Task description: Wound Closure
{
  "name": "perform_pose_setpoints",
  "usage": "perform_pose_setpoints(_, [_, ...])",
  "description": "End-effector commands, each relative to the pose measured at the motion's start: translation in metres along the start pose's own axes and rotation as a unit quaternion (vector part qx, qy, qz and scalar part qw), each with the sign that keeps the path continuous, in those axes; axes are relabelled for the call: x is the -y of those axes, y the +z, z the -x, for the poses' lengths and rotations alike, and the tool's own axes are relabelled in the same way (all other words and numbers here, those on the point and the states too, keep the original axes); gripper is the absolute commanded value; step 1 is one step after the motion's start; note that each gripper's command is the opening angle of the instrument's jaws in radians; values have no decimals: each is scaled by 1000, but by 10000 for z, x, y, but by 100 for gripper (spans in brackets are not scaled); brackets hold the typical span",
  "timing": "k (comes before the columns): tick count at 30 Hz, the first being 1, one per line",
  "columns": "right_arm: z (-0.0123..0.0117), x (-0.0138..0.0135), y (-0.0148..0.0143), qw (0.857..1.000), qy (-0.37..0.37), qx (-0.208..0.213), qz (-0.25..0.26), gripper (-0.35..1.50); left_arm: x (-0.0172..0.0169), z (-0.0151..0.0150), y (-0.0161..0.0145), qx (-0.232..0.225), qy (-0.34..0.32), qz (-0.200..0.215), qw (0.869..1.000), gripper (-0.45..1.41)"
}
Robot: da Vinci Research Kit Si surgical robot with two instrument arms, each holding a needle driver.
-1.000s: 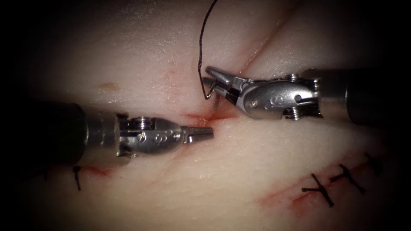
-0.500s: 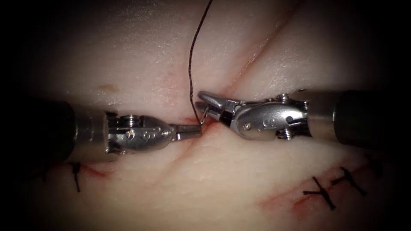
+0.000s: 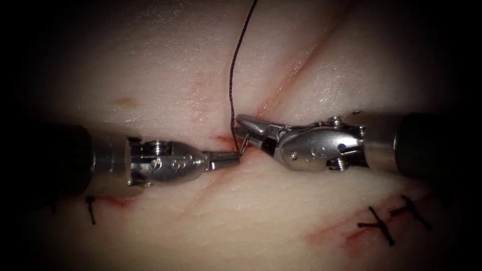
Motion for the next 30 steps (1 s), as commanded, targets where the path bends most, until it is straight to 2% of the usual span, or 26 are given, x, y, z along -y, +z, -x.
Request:
perform_pose_setpoints(1, [-2,-5,10,1000,1,-1,6,-35,-5,3,10,1,-1,0,1000,-27])
perform_pose_setpoints(12, [-16,-67,9,999,21,-8,48,-35,-12,19,26,8,-5,10,1000,-28])
perform_pose_setpoints(22, [-12,-102,7,995,74,-7,71,-35,-17,46,28,16,-14,14,1000,-28])
perform_pose_setpoints(30, [-7,-118,9,989,134,0,69,-35,-21,49,27,16,-19,15,1000,-28])
